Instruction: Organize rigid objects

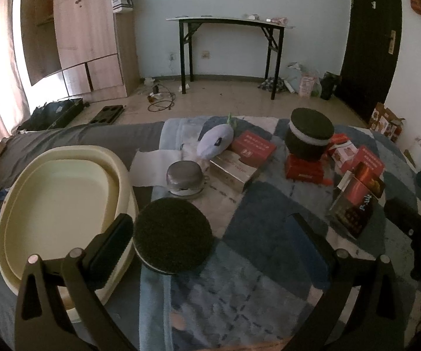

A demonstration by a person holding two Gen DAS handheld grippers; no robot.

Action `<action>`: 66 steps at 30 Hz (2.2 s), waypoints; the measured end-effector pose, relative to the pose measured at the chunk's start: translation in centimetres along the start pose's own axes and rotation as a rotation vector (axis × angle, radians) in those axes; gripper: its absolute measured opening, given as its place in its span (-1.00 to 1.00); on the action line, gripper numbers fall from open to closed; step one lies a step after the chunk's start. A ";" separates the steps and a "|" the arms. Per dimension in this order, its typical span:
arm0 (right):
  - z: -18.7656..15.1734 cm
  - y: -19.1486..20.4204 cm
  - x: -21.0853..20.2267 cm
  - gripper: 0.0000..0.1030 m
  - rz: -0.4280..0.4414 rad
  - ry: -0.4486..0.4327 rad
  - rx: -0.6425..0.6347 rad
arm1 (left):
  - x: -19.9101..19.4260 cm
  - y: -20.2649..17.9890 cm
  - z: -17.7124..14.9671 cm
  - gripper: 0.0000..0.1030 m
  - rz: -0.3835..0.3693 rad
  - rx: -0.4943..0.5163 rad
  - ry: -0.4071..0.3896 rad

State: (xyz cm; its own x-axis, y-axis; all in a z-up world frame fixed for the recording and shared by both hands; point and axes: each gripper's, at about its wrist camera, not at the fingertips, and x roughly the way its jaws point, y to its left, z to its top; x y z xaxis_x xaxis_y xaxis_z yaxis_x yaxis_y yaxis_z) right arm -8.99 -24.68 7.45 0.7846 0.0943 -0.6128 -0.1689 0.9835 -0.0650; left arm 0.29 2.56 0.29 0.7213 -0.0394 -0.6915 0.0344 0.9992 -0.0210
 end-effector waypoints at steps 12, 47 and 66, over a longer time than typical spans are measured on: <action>-0.1 0.0 -0.3 0.99 -0.003 -0.002 0.005 | 0.0 -0.2 0.0 1.00 0.019 0.012 0.001; 0.1 0.0 0.2 0.99 -0.003 0.017 0.000 | 0.5 -0.5 -0.4 1.00 0.009 0.022 0.010; -0.1 0.1 0.7 0.99 -0.007 0.030 -0.013 | 0.4 -0.4 -0.5 1.00 0.012 0.028 0.015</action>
State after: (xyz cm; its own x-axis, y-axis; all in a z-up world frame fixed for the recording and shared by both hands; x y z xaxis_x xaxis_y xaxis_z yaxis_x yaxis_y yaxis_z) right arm -8.58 -24.52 6.92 0.7678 0.0824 -0.6354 -0.1711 0.9820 -0.0794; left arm 0.23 2.10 -0.34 0.7112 -0.0274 -0.7024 0.0459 0.9989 0.0075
